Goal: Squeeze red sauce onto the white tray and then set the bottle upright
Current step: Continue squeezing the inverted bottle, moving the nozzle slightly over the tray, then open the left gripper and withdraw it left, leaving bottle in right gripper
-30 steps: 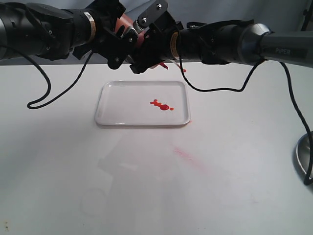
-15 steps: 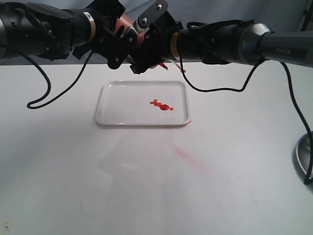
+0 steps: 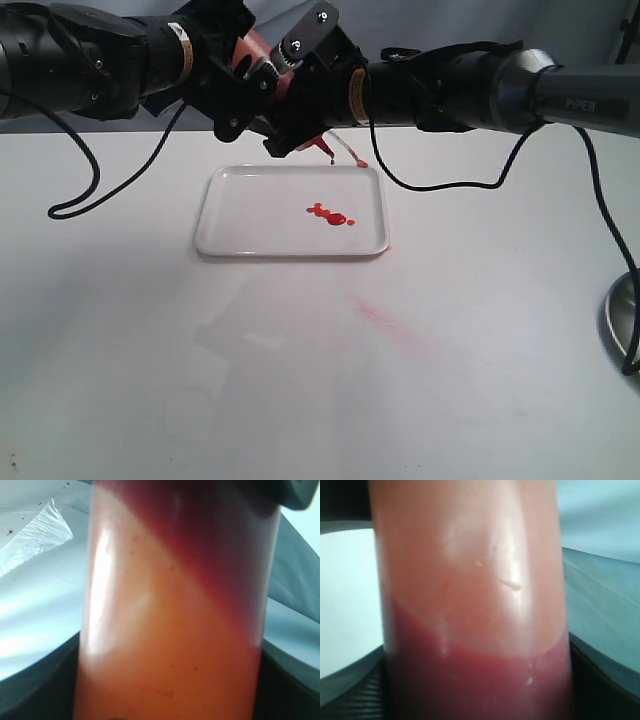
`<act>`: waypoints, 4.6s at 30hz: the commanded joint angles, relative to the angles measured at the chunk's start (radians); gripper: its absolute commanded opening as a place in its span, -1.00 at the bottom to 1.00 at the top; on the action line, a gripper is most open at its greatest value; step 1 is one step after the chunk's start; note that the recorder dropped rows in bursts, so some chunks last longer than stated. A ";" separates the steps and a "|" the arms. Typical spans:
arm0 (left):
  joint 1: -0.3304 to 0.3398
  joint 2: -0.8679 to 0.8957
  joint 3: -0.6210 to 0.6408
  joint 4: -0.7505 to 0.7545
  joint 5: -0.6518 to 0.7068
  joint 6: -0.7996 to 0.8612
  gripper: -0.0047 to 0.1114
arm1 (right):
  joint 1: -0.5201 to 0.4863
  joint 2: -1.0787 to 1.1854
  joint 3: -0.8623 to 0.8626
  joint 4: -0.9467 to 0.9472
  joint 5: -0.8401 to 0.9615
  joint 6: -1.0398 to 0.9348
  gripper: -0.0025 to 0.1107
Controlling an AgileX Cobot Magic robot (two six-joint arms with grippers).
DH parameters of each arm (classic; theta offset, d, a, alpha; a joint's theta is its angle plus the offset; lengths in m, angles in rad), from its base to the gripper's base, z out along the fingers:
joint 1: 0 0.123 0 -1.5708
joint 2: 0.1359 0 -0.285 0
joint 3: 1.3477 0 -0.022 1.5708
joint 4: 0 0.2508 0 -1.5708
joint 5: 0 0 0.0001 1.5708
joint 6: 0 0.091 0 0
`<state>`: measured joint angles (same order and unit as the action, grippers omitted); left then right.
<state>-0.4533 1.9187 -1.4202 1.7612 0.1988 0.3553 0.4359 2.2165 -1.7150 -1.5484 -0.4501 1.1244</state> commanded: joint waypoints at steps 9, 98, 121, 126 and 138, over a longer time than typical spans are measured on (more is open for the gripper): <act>-0.005 -0.023 -0.013 -0.017 -0.022 -0.006 -0.92 | 0.020 -0.011 0.002 0.010 -0.109 0.008 -0.96; -0.005 -0.006 -0.013 -0.787 -0.113 -0.103 0.46 | 0.020 -0.026 0.002 -0.121 0.043 0.012 -0.96; 0.052 -0.010 -0.013 -0.913 0.074 -0.111 0.89 | 0.020 -0.026 0.002 -0.184 0.043 0.053 -0.96; 0.109 -0.029 -0.013 -0.933 0.079 -0.121 0.89 | 0.020 -0.028 0.002 -0.196 0.059 0.064 -0.96; 0.244 -0.098 -0.013 -1.127 0.059 -0.122 0.89 | 0.020 -0.028 0.004 -0.196 0.069 -0.076 -0.96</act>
<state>-0.2266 1.8346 -1.4272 0.6693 0.2652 0.2501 0.4535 2.2067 -1.7126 -1.7604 -0.3918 1.1220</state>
